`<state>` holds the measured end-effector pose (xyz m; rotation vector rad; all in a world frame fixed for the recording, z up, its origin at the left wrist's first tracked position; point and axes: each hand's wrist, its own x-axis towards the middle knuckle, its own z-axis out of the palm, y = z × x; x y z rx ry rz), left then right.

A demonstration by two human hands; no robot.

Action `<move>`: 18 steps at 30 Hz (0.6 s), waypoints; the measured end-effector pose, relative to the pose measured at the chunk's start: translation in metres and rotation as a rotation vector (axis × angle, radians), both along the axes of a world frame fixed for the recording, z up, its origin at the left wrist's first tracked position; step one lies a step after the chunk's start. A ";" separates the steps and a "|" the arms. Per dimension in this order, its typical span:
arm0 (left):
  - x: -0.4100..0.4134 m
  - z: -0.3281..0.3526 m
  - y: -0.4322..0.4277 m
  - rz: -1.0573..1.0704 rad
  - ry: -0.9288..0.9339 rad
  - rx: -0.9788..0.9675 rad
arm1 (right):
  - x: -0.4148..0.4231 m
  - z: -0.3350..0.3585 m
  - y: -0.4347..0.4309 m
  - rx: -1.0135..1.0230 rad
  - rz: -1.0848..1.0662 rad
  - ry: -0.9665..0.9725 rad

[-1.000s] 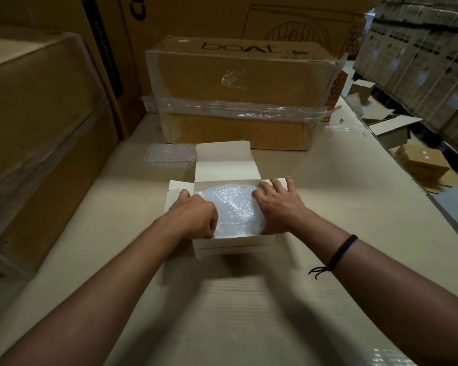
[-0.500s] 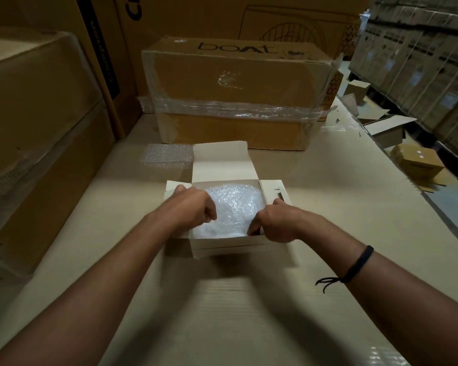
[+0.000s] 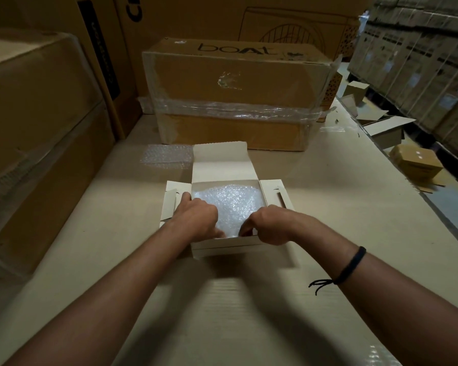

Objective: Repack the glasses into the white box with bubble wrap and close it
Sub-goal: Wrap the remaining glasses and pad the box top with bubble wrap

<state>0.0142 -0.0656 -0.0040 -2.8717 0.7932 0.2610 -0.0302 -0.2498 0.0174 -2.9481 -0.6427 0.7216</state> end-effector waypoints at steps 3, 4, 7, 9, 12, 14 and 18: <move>0.005 0.014 0.013 -0.031 0.130 -0.087 | 0.003 -0.001 0.002 -0.054 0.004 0.010; 0.008 0.019 0.017 -0.037 0.143 -0.106 | 0.003 0.001 0.002 -0.052 0.006 0.024; 0.015 0.031 0.025 -0.061 0.102 -0.096 | 0.006 0.009 -0.011 0.034 -0.036 0.003; 0.015 0.032 0.027 -0.086 0.092 -0.038 | 0.014 0.014 -0.027 0.026 -0.042 -0.108; 0.006 0.023 0.023 -0.148 0.097 0.087 | 0.014 0.011 -0.037 -0.064 0.017 -0.133; 0.003 0.016 0.018 -0.182 0.060 0.155 | 0.005 0.005 -0.032 -0.169 0.104 -0.086; 0.005 0.012 0.009 -0.184 0.050 0.229 | 0.002 0.001 -0.020 -0.281 0.118 -0.056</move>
